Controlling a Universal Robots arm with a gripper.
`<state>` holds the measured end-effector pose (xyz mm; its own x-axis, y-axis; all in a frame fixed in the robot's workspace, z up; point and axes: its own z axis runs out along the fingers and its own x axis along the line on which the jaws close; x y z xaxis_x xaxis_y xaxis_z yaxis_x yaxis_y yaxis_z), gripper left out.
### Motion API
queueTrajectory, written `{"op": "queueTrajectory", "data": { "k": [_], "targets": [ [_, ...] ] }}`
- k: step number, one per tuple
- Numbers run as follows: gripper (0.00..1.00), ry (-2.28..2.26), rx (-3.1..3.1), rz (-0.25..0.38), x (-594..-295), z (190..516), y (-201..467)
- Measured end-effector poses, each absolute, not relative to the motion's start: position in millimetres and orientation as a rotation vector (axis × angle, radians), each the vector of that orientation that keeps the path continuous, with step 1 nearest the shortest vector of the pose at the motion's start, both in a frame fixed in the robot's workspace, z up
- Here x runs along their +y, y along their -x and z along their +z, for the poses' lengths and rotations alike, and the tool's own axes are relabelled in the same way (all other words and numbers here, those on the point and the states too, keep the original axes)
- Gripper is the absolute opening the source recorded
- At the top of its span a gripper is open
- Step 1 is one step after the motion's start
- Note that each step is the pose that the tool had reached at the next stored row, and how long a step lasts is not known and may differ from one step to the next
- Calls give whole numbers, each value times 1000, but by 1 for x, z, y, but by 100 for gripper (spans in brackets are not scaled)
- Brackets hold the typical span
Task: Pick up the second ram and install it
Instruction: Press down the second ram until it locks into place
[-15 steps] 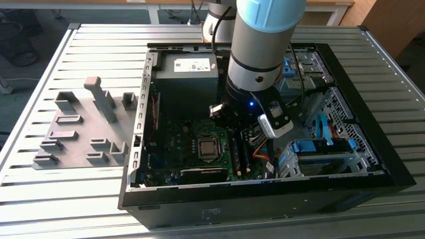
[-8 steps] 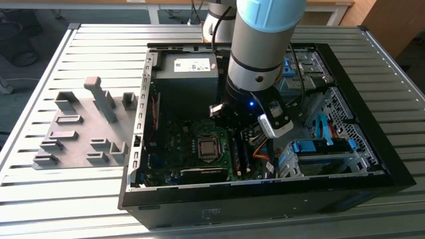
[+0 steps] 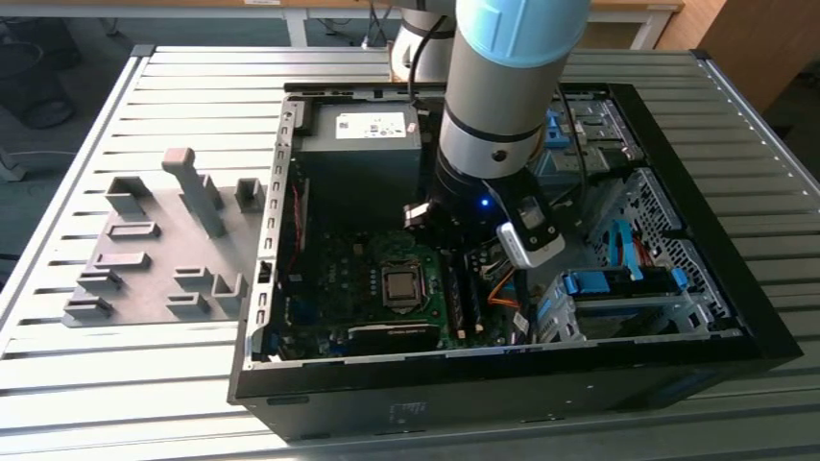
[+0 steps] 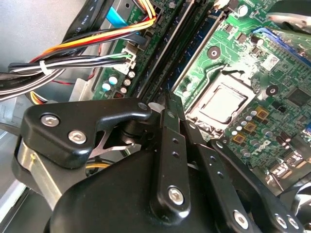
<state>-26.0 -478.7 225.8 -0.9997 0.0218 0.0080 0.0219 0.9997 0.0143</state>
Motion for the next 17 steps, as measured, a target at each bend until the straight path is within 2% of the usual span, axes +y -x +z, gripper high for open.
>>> {"op": "queueTrajectory", "data": {
  "k": [11, 17],
  "targets": [
    [11, 34, -3132, -20, -479, 215, 26],
    [11, 34, -3134, -27, -478, 221, 26]
  ]
}}
